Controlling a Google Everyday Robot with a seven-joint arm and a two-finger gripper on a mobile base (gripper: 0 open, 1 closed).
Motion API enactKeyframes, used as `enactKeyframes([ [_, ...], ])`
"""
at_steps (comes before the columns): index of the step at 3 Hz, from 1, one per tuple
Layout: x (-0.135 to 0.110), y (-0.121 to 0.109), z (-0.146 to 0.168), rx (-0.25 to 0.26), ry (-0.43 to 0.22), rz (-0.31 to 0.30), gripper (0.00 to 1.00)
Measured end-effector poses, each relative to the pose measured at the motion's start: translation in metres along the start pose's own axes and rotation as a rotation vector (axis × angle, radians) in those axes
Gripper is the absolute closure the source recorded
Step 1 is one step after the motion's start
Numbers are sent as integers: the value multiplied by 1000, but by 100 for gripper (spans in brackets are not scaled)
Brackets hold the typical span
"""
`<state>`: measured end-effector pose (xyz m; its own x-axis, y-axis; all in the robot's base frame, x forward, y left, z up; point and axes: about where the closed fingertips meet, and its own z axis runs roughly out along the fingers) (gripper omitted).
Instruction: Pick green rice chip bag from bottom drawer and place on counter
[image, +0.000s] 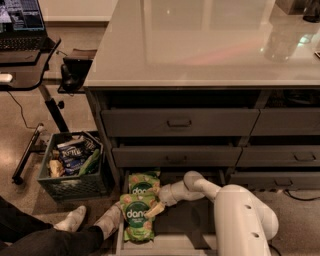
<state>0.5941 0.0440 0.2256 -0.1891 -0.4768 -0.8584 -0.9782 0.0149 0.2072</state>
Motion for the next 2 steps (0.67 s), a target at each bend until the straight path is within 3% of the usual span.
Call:
enactKeyframes([
  [1,-8,7,-1,-1,17,4,29],
  [2,-10,16,-1,1,23,17,48],
])
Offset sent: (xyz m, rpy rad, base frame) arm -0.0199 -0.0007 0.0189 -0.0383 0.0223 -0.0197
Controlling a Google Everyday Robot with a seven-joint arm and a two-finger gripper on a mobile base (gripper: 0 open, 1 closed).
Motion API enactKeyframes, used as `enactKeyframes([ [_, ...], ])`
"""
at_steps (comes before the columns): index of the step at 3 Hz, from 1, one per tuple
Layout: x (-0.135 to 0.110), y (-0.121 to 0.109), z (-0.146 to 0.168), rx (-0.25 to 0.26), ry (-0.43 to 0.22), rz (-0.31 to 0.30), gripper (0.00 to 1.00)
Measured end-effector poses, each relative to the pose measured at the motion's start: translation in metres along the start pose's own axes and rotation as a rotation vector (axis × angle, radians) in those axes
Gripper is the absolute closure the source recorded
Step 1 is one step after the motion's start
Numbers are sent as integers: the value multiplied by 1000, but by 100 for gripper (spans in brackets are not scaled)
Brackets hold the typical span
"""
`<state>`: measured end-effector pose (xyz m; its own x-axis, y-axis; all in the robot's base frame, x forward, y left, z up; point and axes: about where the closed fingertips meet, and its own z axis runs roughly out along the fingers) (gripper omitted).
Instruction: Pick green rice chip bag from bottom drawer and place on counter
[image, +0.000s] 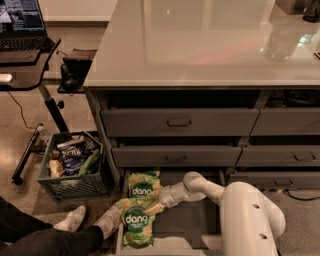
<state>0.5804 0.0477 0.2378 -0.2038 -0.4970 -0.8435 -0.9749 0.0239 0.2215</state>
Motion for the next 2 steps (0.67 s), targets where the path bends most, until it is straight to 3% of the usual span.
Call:
enactKeyframes([
  [2,0,1,1,-2,0,1,94],
])
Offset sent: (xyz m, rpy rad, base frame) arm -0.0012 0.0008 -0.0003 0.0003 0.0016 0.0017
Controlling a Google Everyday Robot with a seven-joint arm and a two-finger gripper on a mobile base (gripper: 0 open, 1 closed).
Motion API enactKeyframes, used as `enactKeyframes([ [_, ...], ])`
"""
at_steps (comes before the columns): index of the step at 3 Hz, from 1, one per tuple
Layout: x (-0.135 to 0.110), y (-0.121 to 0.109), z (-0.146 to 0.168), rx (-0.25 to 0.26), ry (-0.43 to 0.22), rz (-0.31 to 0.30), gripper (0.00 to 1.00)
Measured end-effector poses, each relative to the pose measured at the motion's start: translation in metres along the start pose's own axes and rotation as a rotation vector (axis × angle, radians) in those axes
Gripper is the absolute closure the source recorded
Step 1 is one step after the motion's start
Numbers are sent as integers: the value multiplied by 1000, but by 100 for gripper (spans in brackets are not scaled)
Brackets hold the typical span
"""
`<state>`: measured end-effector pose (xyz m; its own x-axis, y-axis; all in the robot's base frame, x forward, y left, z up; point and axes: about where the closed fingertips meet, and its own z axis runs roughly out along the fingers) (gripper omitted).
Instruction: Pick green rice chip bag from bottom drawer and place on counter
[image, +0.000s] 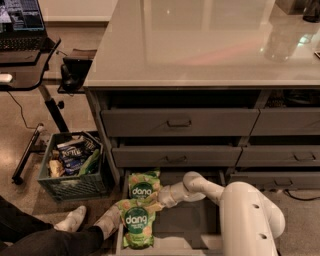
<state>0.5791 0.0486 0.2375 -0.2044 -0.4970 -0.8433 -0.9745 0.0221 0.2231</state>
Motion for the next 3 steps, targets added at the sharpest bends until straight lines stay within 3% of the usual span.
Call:
enactKeyframes([
  [2,0,4,2,1,-5,3,100],
  [3,-26,9,-17,66,-28,-41,100],
])
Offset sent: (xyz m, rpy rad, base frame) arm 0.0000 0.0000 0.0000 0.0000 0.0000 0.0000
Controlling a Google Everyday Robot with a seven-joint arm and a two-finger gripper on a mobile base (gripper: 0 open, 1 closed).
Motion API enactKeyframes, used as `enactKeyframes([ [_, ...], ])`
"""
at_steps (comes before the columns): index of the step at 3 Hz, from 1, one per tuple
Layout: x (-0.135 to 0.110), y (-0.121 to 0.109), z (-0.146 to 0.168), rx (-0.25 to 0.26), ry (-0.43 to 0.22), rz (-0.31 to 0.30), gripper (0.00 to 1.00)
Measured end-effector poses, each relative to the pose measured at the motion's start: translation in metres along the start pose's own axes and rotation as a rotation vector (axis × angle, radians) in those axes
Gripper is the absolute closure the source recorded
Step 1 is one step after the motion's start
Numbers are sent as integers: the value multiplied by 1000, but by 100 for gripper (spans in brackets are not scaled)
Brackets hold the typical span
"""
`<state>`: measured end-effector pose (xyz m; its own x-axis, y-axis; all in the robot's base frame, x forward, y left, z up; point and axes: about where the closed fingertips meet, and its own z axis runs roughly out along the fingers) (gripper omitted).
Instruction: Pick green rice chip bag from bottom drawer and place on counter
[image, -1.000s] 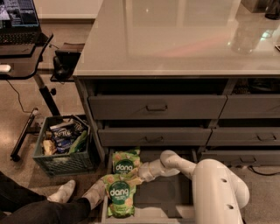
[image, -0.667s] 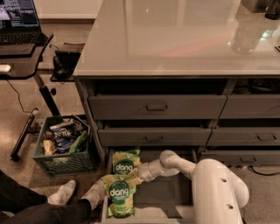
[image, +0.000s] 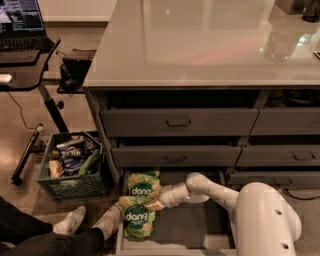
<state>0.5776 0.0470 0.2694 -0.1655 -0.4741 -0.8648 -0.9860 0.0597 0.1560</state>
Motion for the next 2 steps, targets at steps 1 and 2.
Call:
enactKeyframes([
  [1,-49,20,-31,58,-21,-69,100],
  [2,-92,34,-74,100,-35,-137,100],
])
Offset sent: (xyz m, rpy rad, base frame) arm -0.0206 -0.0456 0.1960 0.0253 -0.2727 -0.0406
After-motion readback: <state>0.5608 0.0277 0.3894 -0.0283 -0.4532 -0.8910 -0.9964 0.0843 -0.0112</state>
